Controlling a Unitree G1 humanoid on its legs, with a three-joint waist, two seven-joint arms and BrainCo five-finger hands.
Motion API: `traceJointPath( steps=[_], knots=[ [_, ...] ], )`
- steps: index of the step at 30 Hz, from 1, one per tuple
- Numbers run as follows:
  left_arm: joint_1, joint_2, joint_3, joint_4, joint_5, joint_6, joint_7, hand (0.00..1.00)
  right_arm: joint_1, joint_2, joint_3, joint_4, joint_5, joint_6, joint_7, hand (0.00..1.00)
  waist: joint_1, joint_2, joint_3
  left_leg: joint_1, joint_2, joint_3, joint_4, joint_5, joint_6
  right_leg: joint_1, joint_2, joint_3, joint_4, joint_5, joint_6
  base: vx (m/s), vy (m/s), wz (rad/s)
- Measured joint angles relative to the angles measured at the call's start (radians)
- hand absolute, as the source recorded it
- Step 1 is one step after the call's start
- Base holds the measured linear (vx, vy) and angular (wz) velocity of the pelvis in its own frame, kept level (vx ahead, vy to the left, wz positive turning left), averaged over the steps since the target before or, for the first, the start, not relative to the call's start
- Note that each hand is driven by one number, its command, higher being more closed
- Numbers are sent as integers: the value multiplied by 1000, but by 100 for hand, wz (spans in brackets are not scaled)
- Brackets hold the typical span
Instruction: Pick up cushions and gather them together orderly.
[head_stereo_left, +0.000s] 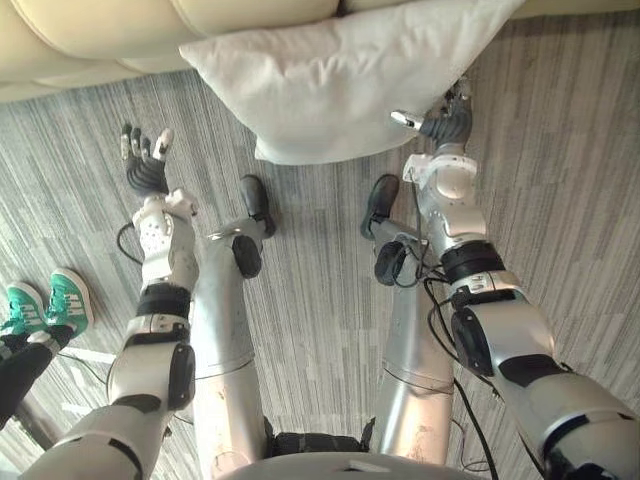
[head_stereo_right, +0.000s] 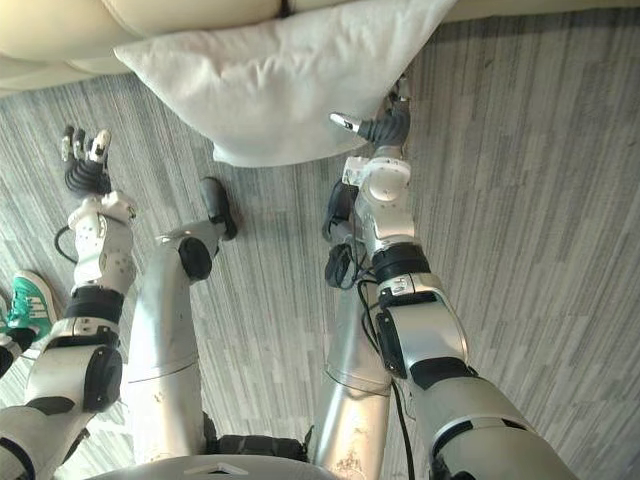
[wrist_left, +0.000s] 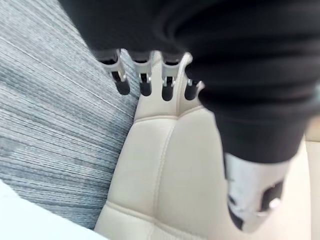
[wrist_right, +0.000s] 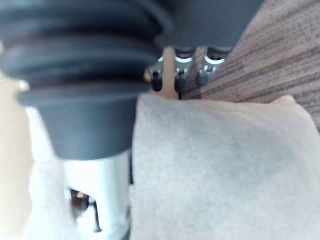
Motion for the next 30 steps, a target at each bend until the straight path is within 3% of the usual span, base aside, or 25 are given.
traceJointPath(
  steps=[2,3,9,13,19,30],
  knots=[
    [-31,6,-34,-16,6,0,4,0,-18,5,16,-32,1,0,-12,100,-1,0,0,-35,1,-5,14,2,-1,-35,0,-1,16,1,-1,-78,14,2],
    [-57,6,-69,-40,32,-1,20,100,-25,17,23,-67,0,2,-36,100,-2,0,1,-54,1,-6,19,4,-3,-56,0,0,23,3,0,-66,13,3],
    [-109,-20,-161,-118,139,-5,84,100,-25,117,26,-183,-2,6,-110,100,-19,0,1,-59,8,-10,5,20,-8,-66,7,-2,20,11,2,-50,7,-2],
    [-160,-65,-188,-152,154,-5,133,100,-25,159,28,-231,-1,6,-121,100,-30,0,1,-59,8,-20,-22,39,-15,-69,15,-12,10,12,-7,-37,-17,2],
    [-171,-70,-188,-168,154,-5,193,100,-7,163,28,-307,56,5,-140,100,-34,0,1,-60,7,-54,-82,88,-47,-62,23,-56,-15,17,-33,-48,-36,7],
    [-170,-16,-188,-239,154,-5,196,100,18,162,28,-433,138,-42,-130,100,-43,-1,-1,25,14,-63,-198,147,-72,20,48,-89,-110,44,-58,-46,-53,0]
  ],
)
